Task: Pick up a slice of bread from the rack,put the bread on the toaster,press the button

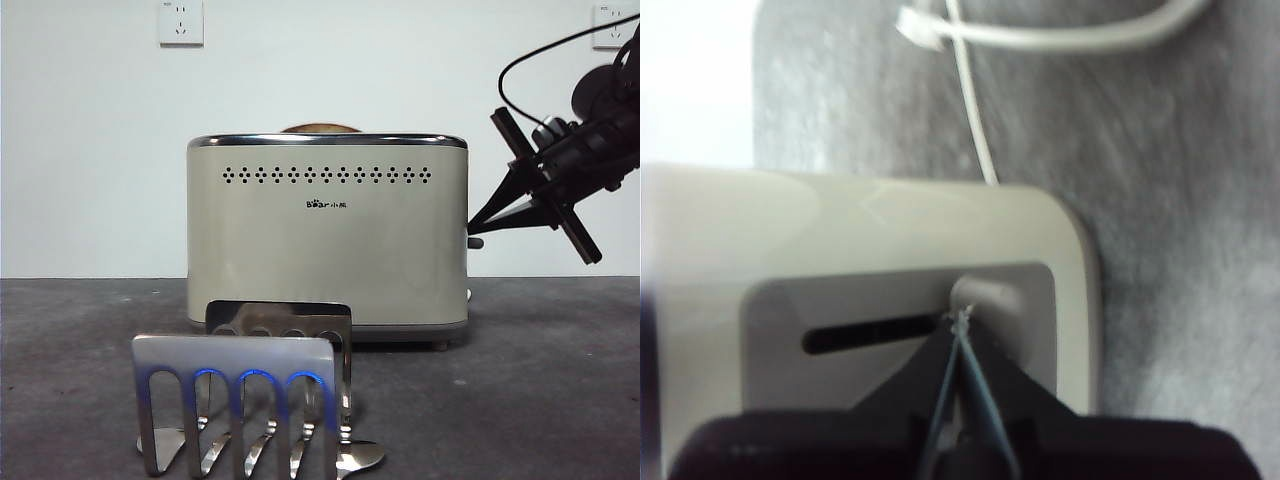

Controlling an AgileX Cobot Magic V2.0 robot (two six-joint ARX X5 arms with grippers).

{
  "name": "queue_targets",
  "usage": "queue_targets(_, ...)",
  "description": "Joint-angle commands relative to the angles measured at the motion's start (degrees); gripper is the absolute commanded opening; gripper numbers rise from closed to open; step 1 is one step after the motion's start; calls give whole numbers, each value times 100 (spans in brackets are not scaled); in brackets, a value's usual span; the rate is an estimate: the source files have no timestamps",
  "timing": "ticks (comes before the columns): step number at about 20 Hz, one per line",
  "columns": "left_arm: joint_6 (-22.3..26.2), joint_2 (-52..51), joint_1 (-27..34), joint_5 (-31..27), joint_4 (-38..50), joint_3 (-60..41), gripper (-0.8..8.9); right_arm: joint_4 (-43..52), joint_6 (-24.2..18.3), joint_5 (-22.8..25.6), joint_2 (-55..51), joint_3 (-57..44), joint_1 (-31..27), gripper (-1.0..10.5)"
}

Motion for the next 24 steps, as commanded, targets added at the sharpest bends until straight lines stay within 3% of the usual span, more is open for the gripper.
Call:
queue_targets(1, -35, -28, 15, 26, 13, -28, -5, -114, -111, 251, 87, -61, 13, -8)
queue_targets(24, -37, -26, 15, 28, 13, -28, -5, -640, -540, 887, 601, -61, 52, -8)
